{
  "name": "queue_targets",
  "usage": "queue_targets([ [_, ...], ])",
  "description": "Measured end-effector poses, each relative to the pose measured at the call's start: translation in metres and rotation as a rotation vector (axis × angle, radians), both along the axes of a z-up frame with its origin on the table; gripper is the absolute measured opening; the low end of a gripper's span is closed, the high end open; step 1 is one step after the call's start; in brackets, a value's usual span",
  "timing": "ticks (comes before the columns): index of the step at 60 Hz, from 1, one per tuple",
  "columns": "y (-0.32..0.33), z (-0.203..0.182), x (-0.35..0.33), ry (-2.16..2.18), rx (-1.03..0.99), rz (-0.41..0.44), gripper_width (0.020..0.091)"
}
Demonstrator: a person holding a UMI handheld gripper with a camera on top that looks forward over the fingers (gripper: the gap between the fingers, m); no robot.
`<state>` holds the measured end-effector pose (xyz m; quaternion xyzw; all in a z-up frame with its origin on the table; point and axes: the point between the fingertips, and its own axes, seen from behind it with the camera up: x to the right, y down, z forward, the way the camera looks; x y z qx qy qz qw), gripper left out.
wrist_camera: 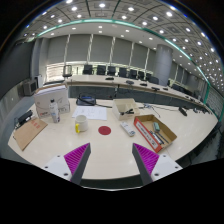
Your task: Pour water
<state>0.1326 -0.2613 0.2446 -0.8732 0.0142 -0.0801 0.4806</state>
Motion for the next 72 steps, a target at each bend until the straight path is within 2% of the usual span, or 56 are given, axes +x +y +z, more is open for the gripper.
queue_targets([
  [21, 0.028, -0.001, -0.063, 0.058, 0.005, 0.069, 0.0869],
  [42, 0.115, -0.024, -0.228, 0.103, 0.03, 0.225, 0.0864],
  [59, 0.256, -0.087, -0.344, 0.11, 0.121, 0.232, 0.0863],
  [72, 0.348, -0.154, -0.383, 0.137, 0.138, 0.199, 0.0864],
])
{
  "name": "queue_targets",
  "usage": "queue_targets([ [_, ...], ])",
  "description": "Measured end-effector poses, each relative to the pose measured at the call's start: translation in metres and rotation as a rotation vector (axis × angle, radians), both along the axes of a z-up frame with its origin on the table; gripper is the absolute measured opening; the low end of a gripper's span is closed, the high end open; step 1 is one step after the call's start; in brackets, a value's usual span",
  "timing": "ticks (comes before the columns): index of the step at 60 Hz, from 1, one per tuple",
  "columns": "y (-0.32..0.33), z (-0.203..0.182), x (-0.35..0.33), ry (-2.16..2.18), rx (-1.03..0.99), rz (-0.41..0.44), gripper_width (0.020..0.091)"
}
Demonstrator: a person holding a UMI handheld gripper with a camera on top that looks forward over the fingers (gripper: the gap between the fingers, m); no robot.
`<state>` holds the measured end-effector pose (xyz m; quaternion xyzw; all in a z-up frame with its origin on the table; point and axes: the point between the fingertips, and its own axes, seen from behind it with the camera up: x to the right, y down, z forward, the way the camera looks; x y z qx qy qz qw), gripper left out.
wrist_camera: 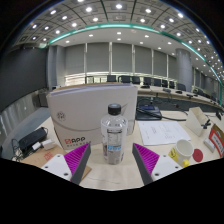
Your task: Pour water
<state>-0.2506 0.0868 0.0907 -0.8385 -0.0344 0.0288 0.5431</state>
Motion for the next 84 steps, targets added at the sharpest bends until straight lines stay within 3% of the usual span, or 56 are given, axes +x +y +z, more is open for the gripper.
queue_targets([
  [10, 0.049, -0.03, -0.004, 0.009, 0.018, -0.039, 0.0862],
  [16, 0.068, -0.037, -0.006, 0.009, 0.034, -0.037, 0.0809],
  [20, 0.074, -0.043, -0.008, 0.008, 0.037, -0.036, 0.0738],
  [25, 0.08, -0.042, 0.002, -0.013, 0.062, -0.062, 0.0557],
  [40, 0.074, -0.04, -0.001, -0.026, 0.064, -0.064, 0.0409],
  [49, 0.065, -0.012, -0.004, 0.045, 0.078, -0.058, 0.0409],
  [55, 0.056, 0.016, -0.007, 0.336, 0.074, -0.079, 0.0408],
  [65, 0.053, 0.054, 0.009, 0.882, 0.052, -0.168, 0.0405],
  [84, 0.056, 0.077, 0.079, 1.697, 0.077, -0.304, 0.0405],
])
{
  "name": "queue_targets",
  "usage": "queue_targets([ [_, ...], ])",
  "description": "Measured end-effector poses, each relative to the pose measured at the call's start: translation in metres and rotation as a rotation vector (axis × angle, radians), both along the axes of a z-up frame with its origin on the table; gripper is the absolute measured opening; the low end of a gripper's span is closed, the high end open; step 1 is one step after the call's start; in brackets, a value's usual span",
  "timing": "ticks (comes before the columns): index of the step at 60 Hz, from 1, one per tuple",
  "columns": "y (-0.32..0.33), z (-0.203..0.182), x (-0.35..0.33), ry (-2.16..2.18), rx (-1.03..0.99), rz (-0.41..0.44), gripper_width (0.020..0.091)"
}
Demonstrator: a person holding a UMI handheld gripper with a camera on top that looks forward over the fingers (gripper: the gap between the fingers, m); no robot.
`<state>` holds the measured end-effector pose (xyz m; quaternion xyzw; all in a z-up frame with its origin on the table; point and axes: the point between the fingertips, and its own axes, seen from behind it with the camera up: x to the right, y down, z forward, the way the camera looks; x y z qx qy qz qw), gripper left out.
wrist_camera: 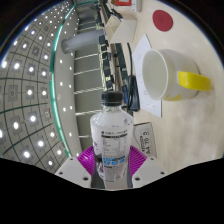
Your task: Pour water
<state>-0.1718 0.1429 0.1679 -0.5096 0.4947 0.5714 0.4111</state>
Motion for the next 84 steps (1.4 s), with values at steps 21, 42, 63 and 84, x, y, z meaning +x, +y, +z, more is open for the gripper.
queue_targets([
  [21, 0.0, -0.002, 0.024, 0.265, -0.012, -0.042, 0.0404],
  [42, -0.006, 0.041, 0.023, -0.348, 0.009, 0.024, 0.0406],
  [63, -0.028, 0.1, 0.187, -1.296, 0.005, -0.114, 0.0405],
  [84, -0.028, -0.046, 0.319, -1.663, -0.202, 0.051, 0.0408],
])
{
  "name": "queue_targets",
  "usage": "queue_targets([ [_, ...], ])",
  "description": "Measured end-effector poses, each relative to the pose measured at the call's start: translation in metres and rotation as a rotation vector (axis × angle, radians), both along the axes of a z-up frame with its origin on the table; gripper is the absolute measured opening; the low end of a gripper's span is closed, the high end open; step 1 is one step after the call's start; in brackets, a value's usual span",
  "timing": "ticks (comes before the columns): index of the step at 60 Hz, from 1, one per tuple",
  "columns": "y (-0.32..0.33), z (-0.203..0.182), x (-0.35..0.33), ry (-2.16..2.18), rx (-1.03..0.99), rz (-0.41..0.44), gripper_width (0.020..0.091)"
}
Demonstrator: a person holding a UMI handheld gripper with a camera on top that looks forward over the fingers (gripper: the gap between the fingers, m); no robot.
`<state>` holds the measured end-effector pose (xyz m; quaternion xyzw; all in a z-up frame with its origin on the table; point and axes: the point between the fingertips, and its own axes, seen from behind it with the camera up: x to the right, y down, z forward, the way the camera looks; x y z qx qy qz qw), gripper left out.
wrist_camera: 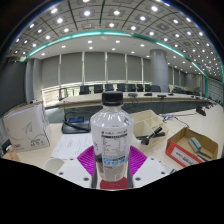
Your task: Pour water
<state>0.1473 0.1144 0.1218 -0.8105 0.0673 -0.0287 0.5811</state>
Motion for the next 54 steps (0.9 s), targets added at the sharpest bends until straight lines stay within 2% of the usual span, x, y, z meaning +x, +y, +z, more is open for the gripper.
queue_targets([
  [14, -0.001, -0.075, 0.0, 0.001, -0.09, 0.094, 0.0419],
  [18, -0.004, -0.073, -0.002, -0.028, -0.058, 0.109, 0.042],
  [24, -0.006, -0.073, -0.001, -0.024, -0.049, 0.1, 0.0495],
  [28, -0.006, -0.074, -0.002, -0.003, -0.056, 0.099, 0.0554],
  [30, -0.007, -0.079, -0.002, 0.013, -0.083, 0.099, 0.061],
  [32, -0.009, -0.083, -0.005, 0.029, -0.106, 0.105, 0.0724],
  [34, -0.01, -0.084, -0.007, 0.045, -0.124, 0.114, 0.0873],
  [37, -0.014, -0.082, -0.008, 0.057, -0.143, 0.112, 0.0833],
  [41, -0.022, -0.073, -0.006, 0.049, -0.159, 0.092, 0.0868],
  [54, -0.07, -0.015, -0.019, -0.019, -0.204, 0.06, 0.086],
])
